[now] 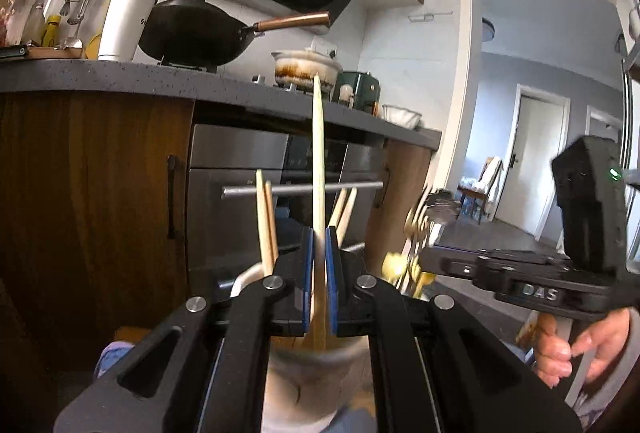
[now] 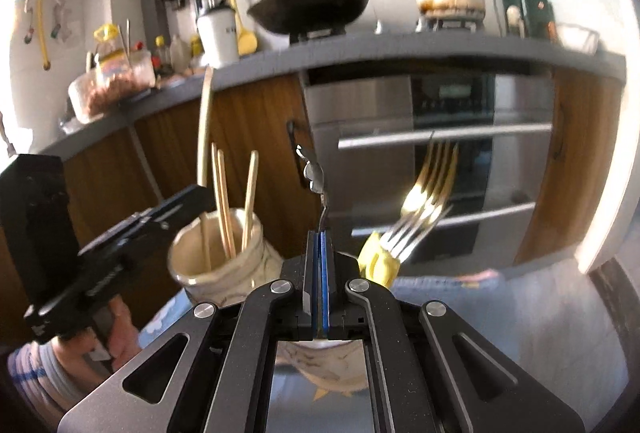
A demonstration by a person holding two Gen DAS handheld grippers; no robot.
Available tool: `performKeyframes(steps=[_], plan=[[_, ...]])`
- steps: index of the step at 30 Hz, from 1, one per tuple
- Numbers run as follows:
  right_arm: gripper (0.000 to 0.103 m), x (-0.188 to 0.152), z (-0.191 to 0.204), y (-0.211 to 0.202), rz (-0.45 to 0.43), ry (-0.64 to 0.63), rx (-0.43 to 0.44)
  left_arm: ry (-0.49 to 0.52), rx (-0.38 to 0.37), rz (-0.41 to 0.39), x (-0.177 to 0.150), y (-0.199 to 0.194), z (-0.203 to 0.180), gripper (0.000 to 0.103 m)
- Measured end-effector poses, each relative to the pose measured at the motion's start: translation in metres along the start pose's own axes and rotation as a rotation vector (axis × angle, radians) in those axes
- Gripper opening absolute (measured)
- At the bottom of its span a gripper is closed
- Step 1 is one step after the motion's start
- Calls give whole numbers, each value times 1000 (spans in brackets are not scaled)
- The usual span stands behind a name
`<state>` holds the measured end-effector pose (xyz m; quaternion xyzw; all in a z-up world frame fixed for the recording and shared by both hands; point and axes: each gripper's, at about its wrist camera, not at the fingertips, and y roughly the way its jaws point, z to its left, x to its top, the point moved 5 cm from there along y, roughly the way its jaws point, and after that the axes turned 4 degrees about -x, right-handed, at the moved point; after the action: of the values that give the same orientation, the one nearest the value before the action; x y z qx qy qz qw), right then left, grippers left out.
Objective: Organize utensils
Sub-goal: 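Lift the chopstick and silver spoon and carry both over the holder, then release the chopstick into the larger cup while the right tool releases the spoon into the smaller cup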
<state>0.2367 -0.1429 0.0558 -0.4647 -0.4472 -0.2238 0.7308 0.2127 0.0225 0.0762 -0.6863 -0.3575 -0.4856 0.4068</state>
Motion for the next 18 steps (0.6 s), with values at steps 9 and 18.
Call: performKeyframes(steps=[9, 18], plan=[[3, -3, 0, 23, 57, 19, 0, 49, 26, 70, -14, -9, -2, 11], [41, -10, 0, -6, -6, -9, -27, 37, 34, 61, -13, -29, -1, 42]])
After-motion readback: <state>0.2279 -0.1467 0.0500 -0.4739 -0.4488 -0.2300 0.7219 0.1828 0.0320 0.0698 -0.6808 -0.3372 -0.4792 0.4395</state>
